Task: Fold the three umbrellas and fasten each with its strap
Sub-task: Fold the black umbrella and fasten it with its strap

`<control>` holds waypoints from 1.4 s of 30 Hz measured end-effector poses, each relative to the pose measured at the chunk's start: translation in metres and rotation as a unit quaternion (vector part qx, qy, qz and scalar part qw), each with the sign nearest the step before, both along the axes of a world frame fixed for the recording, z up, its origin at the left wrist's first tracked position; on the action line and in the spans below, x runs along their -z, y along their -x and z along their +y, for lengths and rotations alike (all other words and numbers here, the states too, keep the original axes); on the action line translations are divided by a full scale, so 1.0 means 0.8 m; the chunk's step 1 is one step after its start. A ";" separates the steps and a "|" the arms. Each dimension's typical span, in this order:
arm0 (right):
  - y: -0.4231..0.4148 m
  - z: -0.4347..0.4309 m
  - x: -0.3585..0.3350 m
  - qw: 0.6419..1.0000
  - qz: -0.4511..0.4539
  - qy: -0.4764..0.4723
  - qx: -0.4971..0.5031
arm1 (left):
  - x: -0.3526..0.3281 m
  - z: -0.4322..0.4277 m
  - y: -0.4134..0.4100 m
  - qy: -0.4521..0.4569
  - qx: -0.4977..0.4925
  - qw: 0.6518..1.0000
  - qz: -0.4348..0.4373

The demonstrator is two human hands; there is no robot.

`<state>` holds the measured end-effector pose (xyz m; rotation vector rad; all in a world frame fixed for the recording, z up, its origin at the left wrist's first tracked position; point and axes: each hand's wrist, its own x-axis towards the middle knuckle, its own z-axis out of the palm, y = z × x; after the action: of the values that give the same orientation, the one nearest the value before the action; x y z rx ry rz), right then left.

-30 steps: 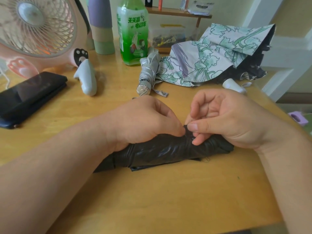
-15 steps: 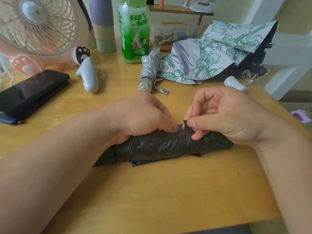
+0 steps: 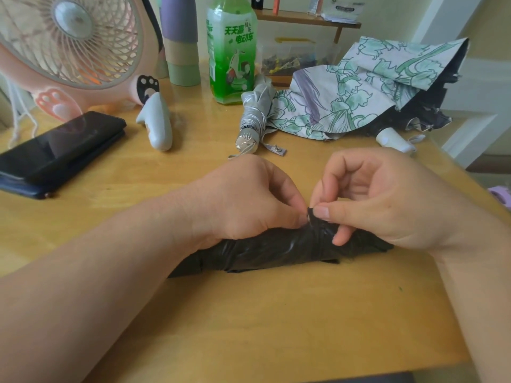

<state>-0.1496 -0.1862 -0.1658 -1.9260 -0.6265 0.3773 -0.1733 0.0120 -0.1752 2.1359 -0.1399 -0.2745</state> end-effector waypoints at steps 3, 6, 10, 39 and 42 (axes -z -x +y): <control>0.003 0.000 -0.001 0.999 -0.036 0.005 -0.015 | -0.001 0.000 0.002 -0.024 0.011 0.999 -0.018; 0.001 -0.001 0.002 0.999 -0.047 0.027 0.003 | -0.002 0.001 0.005 -0.032 0.016 0.999 -0.014; 0.002 0.001 0.003 0.997 -0.040 0.057 0.033 | -0.003 0.001 0.007 -0.014 0.005 1.000 0.006; -0.057 -0.001 0.018 0.950 -0.086 0.297 0.038 | 0.021 -0.003 0.023 -0.139 0.058 0.952 -0.267; -0.060 -0.011 0.030 0.963 -0.098 0.241 0.076 | 0.016 -0.008 0.031 -0.233 0.090 0.921 -0.298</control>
<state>-0.1013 -0.1948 -0.1898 -2.4849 -0.5409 0.2576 -0.1983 0.0056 -0.1883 2.6270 -0.6848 0.2801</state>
